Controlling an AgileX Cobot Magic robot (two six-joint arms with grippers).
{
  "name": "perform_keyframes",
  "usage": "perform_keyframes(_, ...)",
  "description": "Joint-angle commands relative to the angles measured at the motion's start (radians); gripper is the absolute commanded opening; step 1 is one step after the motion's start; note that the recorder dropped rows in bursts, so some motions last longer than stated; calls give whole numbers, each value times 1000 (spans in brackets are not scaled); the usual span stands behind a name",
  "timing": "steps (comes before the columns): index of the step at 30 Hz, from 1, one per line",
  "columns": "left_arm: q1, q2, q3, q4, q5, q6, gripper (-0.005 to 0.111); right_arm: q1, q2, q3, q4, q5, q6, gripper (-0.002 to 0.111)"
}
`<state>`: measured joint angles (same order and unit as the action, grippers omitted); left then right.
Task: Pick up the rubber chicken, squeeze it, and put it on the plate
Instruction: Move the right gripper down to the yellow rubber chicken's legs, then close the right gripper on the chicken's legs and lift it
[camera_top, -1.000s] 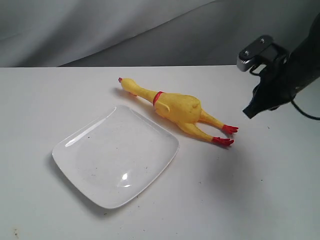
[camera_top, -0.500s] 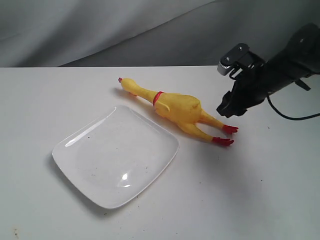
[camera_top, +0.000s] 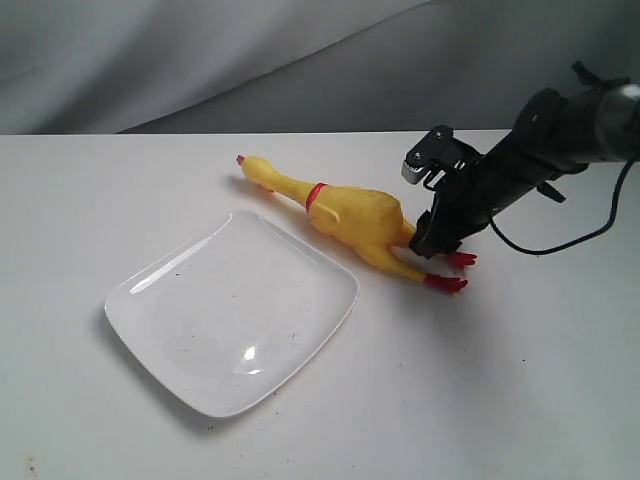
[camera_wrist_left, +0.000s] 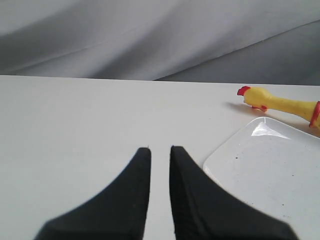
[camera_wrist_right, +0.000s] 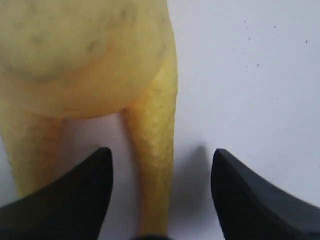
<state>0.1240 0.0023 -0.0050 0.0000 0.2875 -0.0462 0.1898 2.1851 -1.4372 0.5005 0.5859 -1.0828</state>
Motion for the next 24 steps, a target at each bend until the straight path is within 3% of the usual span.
perform_keyframes(1, 1, -2, 5, 0, -3, -1, 15, 0, 15, -7, 0, -5, -16, 48)
perform_keyframes(10, 1, -2, 5, 0, -3, -1, 15, 0, 5, -7, 6, 9, 16, 0)
perform_keyframes(14, 1, -2, 5, 0, -3, -1, 15, 0, -71, -7, -7, 64, 36, 0)
perform_keyframes(20, 1, -2, 5, 0, -3, -1, 15, 0, -288, -7, -176, 157, 199, 0)
perform_keyframes(24, 1, -2, 5, 0, -3, -1, 15, 0, -443, -7, -160, 266, 202, 0)
